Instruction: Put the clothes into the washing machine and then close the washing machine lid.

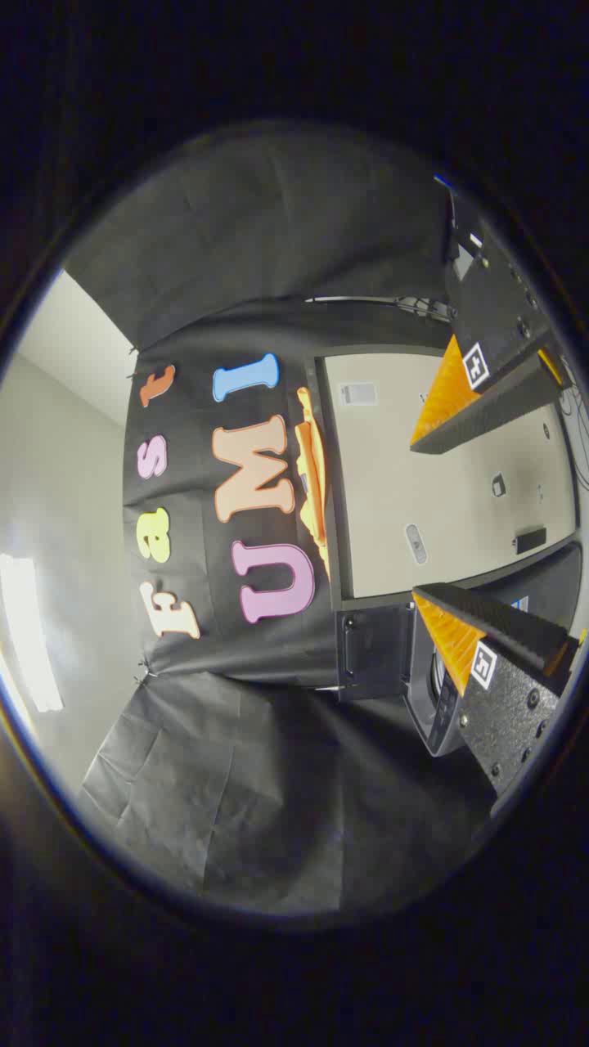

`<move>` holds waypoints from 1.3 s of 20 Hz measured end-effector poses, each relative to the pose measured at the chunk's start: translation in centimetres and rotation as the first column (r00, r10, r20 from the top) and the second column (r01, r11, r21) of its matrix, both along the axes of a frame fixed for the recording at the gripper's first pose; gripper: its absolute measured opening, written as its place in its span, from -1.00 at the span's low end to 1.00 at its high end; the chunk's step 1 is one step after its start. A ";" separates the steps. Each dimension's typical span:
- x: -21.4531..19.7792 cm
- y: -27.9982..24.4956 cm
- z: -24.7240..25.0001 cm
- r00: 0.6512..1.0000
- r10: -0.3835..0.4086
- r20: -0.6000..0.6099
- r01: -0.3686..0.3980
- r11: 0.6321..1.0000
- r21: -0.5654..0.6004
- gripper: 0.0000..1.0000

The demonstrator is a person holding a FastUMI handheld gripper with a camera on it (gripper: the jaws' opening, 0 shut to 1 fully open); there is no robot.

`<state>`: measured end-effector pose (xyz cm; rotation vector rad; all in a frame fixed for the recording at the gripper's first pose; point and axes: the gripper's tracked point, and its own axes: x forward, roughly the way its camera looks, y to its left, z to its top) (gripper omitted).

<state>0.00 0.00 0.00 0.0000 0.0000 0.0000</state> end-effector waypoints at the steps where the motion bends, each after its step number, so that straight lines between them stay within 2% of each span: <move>1: 0.1 0.0 -0.1 1.000 -0.002 -0.002 0.002 1.000 -0.001 0.91; 11: 0.1 -0.1 -1.2 0.998 -0.007 -0.056 0.008 1.000 0.028 0.91; 18: 0.5 0.7 -1.5 0.994 0.010 -0.111 -0.014 0.999 -0.040 0.92; 23: 2.4 1.6 1.2 0.994 0.029 -0.110 -0.035 0.998 -0.054 0.92; 26: 5.0 1.6 4.0 0.995 0.029 -0.095 -0.036 0.997 -0.065 0.93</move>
